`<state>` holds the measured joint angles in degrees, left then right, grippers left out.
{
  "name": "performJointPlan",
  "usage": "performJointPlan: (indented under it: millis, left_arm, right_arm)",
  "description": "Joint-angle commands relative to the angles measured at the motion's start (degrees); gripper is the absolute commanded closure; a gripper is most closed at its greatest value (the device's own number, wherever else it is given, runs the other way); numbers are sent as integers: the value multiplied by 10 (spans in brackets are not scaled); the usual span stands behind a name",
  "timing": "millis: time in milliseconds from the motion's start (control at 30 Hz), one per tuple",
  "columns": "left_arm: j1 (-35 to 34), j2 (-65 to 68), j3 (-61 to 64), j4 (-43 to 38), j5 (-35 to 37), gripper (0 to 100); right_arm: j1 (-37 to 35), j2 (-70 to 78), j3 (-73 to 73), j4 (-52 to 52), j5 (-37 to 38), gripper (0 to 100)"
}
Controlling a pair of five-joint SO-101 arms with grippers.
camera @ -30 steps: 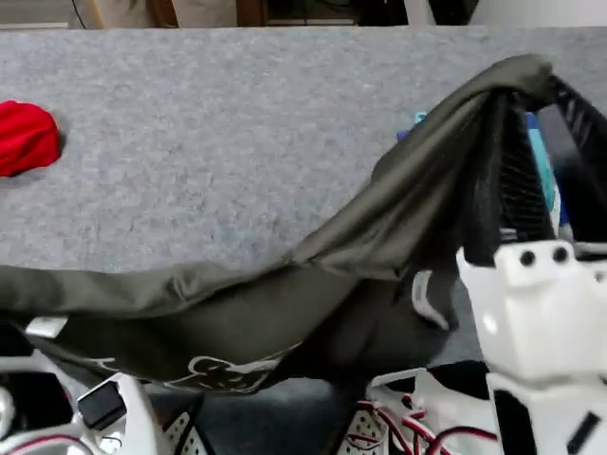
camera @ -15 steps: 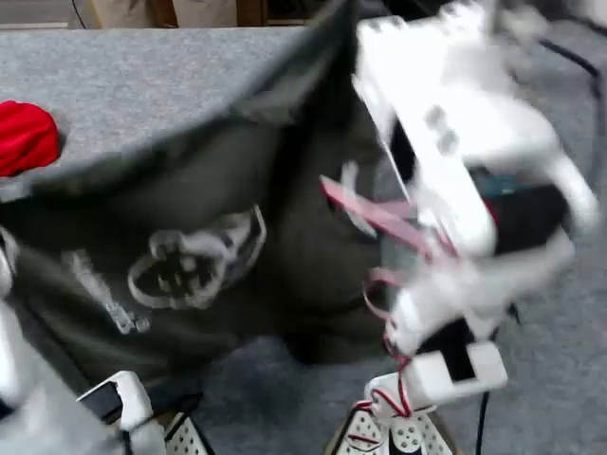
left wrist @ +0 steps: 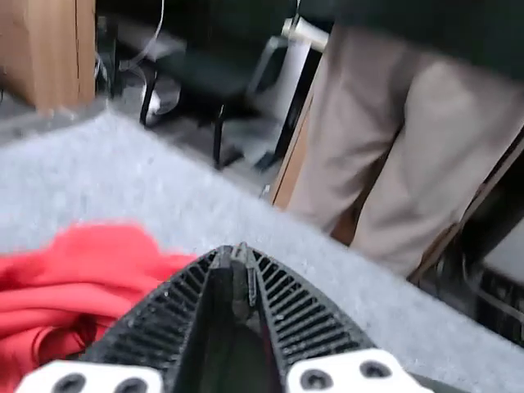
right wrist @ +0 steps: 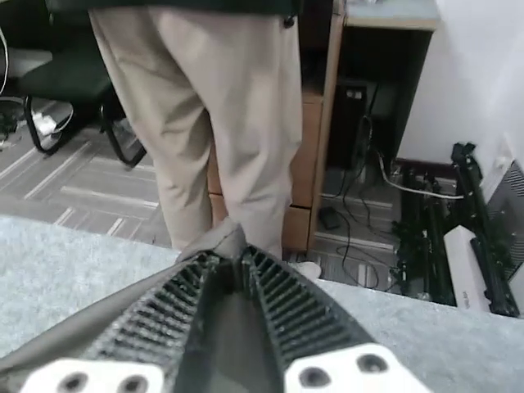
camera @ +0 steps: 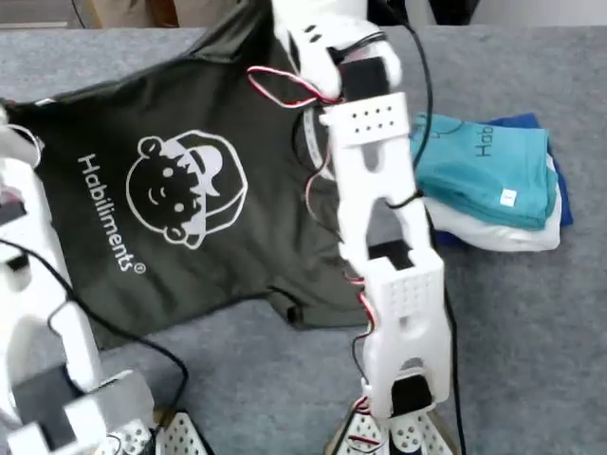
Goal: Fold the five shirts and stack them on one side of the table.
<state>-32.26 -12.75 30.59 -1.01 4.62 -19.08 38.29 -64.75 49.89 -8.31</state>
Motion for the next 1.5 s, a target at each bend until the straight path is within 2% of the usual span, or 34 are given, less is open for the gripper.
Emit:
performJointPlan:
  millis: [0, 133, 400, 500, 633, 700, 800, 933, 1133, 1367, 1467]
  left_arm:
    - [5, 64, -130, 58, -2, 981]
    - [5, 102, -204, 169, -4, 981]
    - [-3, 87, -208, 335, -6, 981]
    - [-4, 59, -207, 419, -22, 981]
    - [11, 23, -193, 523, -80, 981]
    - [12, 4, -155, 527, -89, 981]
    - [8, -26, -77, 491, -89, 981]
    - [6, -65, 23, 436, -90, 981]
    - [7, -158, 119, 431, -90, 981]
    - [7, -266, 233, 427, -94, 981]
    - [6, -297, 267, 433, -140, 981]
  right_arm:
    - [-5, -9, 0, -14, 1, 996]
    - [-7, -10, -20, 82, 4, 996]
    - [-7, -7, -139, 407, 4, 996]
    - [-11, -7, -182, 511, 32, 997]
    - [-4, -23, -181, 526, 57, 997]
    - [-7, -44, -145, 527, 72, 997]
    - [-11, -105, -42, 527, 79, 997]
    - [-15, -230, 167, 526, 80, 997]
    - [-4, -398, 460, 521, 81, 997]
    - [29, -508, 631, 521, 82, 997]
    - [43, -541, 678, 522, 86, 997]
